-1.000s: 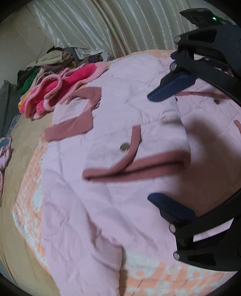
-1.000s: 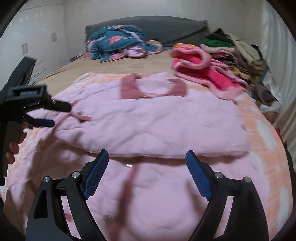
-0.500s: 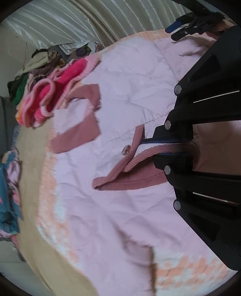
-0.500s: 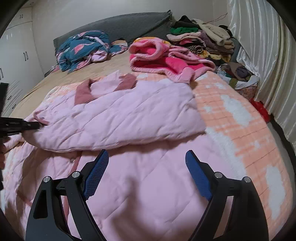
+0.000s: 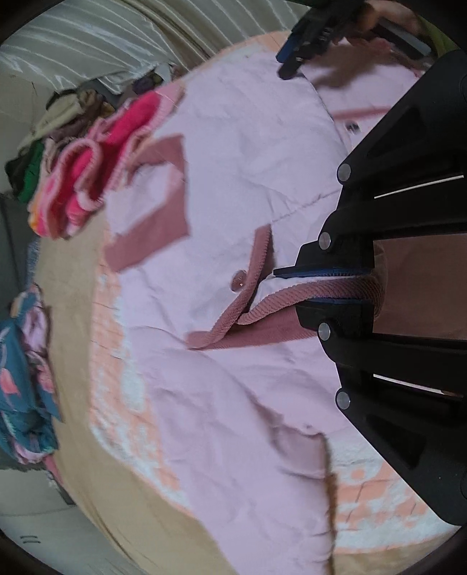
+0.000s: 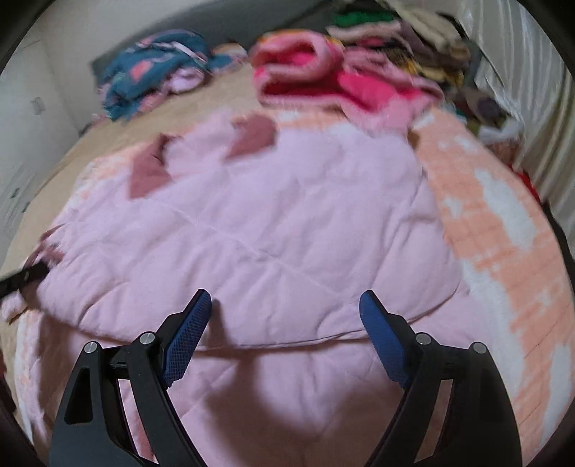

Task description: Fold large clothes

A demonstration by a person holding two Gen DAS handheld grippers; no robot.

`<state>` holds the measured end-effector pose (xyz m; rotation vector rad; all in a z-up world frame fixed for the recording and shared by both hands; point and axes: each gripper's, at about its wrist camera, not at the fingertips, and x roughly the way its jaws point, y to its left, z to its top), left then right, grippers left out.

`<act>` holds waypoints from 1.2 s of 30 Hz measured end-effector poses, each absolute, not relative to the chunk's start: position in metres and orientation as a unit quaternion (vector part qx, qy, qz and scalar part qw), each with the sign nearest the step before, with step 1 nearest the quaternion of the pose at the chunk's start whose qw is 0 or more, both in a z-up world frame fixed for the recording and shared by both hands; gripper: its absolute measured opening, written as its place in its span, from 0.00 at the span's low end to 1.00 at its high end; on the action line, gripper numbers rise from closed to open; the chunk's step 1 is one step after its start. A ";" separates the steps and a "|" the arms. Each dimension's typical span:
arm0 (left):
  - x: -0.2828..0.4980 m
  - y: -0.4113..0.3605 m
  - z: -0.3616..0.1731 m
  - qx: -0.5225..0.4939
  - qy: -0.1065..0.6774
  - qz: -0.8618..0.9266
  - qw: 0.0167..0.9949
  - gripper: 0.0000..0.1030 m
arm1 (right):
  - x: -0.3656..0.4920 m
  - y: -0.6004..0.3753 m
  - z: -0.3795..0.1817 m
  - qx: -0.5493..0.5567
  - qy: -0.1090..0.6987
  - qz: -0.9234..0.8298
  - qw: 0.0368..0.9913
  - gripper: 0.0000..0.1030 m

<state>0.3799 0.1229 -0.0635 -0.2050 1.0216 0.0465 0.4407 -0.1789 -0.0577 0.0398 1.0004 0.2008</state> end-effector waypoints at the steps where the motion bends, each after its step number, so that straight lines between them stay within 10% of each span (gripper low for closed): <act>1: 0.380 0.123 -0.068 -0.099 0.492 0.023 0.865 0.04 | 0.445 -0.178 -0.067 0.019 0.491 0.089 0.866 0.81; 9: 0.368 0.123 -0.073 -0.094 0.493 0.034 0.864 0.16 | 0.421 -0.183 -0.056 0.041 0.455 0.102 0.884 0.82; 20: 0.332 0.131 -0.035 -0.110 0.470 0.044 0.875 0.91 | 0.344 -0.205 0.005 0.062 0.393 0.124 0.909 0.96; 36: 0.256 0.128 0.008 -0.098 0.447 0.012 0.889 0.91 | 0.274 -0.201 0.044 0.078 0.351 0.138 0.923 0.96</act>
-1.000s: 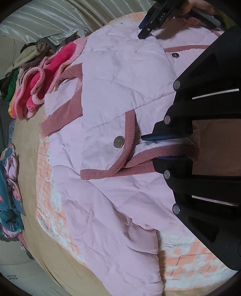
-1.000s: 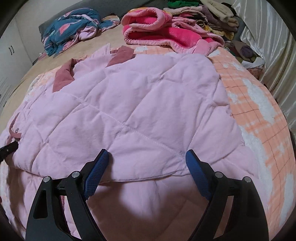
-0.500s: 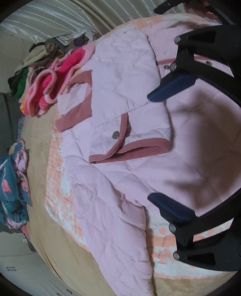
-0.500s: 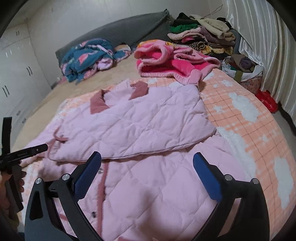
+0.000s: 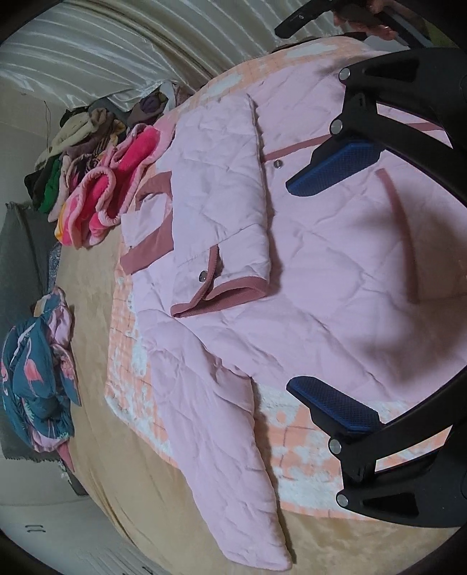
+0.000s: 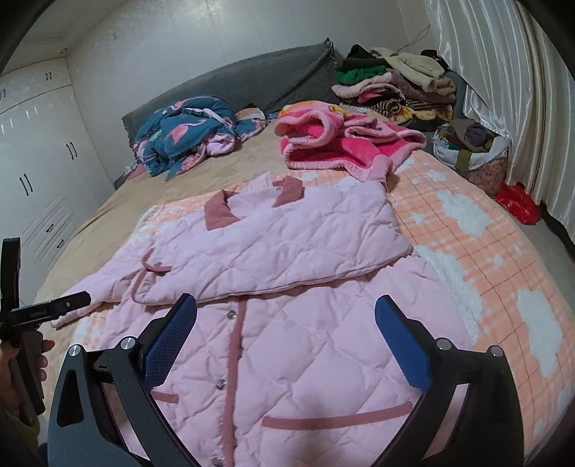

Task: Fold large clothes
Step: 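Open the left tool and withdraw it from the folded front, then move the left tool to the other sleeve cuff and grasp it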

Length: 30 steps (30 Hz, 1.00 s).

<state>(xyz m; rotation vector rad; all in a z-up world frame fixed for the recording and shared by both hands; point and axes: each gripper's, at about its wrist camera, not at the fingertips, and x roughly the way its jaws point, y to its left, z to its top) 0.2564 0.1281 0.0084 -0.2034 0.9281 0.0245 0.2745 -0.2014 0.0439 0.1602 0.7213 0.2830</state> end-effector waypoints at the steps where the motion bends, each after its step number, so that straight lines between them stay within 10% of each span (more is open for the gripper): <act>1: 0.253 0.129 0.010 -0.099 0.447 0.008 0.889 0.91 | 0.272 -0.198 0.047 0.078 0.351 0.141 0.922 0.96; 30: 0.183 0.239 0.032 -0.150 0.383 0.104 0.905 0.91 | 0.258 -0.062 0.083 0.029 0.338 0.228 0.913 0.96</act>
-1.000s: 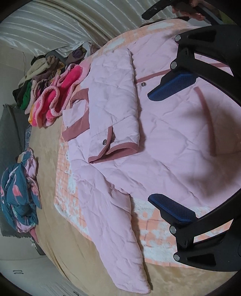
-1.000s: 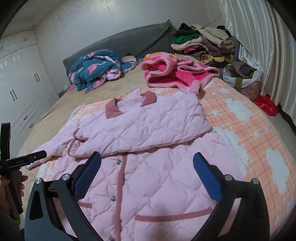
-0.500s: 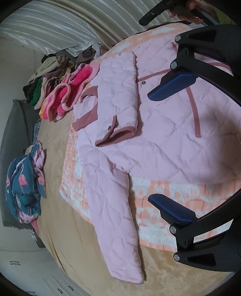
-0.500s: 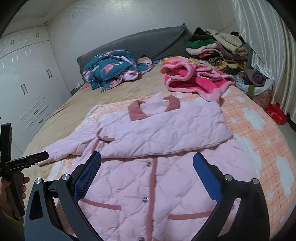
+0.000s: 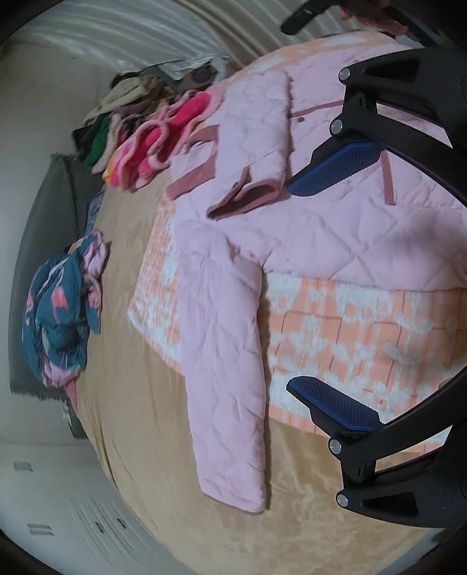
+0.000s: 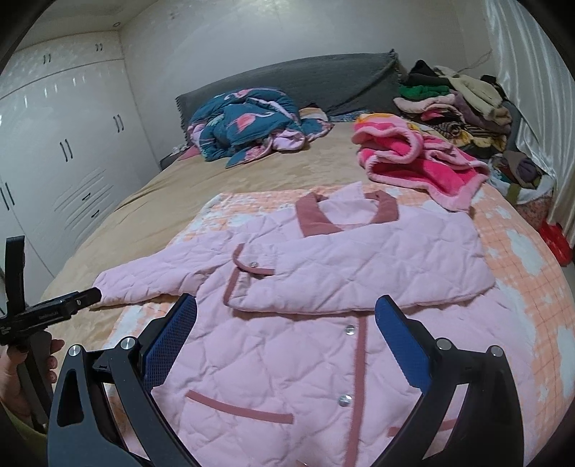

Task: Fold large clothes
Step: 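Move the left tool to the other sleeve cuff and grasp it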

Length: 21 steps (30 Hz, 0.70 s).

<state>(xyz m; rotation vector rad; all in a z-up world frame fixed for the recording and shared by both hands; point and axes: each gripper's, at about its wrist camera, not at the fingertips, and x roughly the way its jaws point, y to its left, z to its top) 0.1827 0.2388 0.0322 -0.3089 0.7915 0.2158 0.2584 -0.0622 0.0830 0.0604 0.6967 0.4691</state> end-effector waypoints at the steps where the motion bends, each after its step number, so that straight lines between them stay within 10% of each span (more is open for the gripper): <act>1: 0.180 0.244 0.032 -0.157 0.380 0.107 0.905 0.91 | 0.260 -0.056 0.083 0.024 0.339 0.229 0.912 0.96; 21: 0.165 0.338 -0.010 -0.211 0.381 0.185 0.881 0.91 | 0.275 0.079 0.064 -0.045 0.350 0.295 0.888 0.96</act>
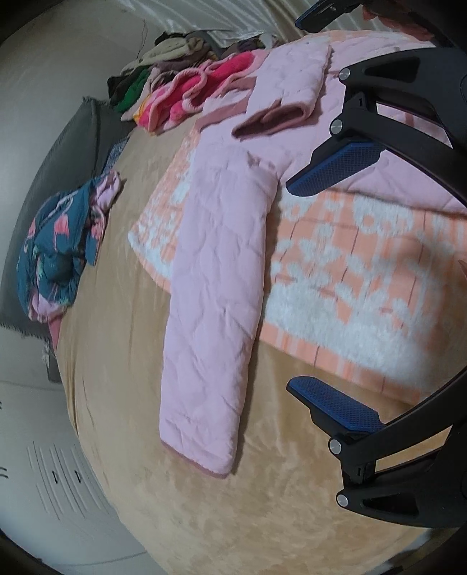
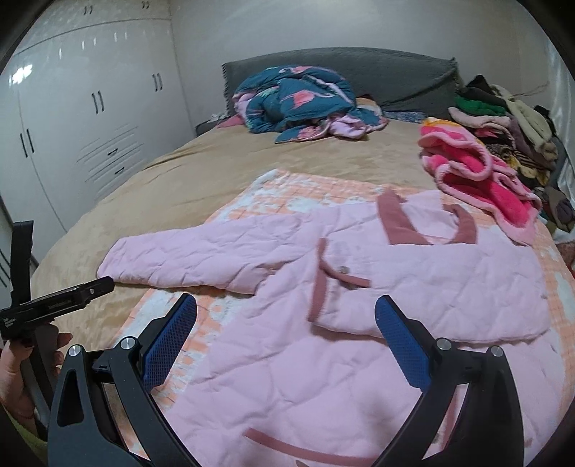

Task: Fold large clothes
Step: 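Move the left tool to the other sleeve cuff and grasp it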

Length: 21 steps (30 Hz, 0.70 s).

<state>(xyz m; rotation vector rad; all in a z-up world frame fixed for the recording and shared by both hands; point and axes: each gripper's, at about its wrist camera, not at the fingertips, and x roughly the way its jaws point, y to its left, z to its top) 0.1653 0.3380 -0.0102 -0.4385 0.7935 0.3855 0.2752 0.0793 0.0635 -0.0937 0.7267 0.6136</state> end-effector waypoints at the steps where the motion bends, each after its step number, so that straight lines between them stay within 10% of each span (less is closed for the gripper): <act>1: 0.166 0.341 -0.012 -0.211 0.381 0.189 0.880 0.91 | 0.276 0.088 0.061 -0.047 0.351 0.301 0.885 0.96; 21: 0.156 0.417 -0.055 -0.291 0.385 0.259 0.837 0.91 | 0.276 0.198 0.026 -0.101 0.370 0.347 0.856 0.96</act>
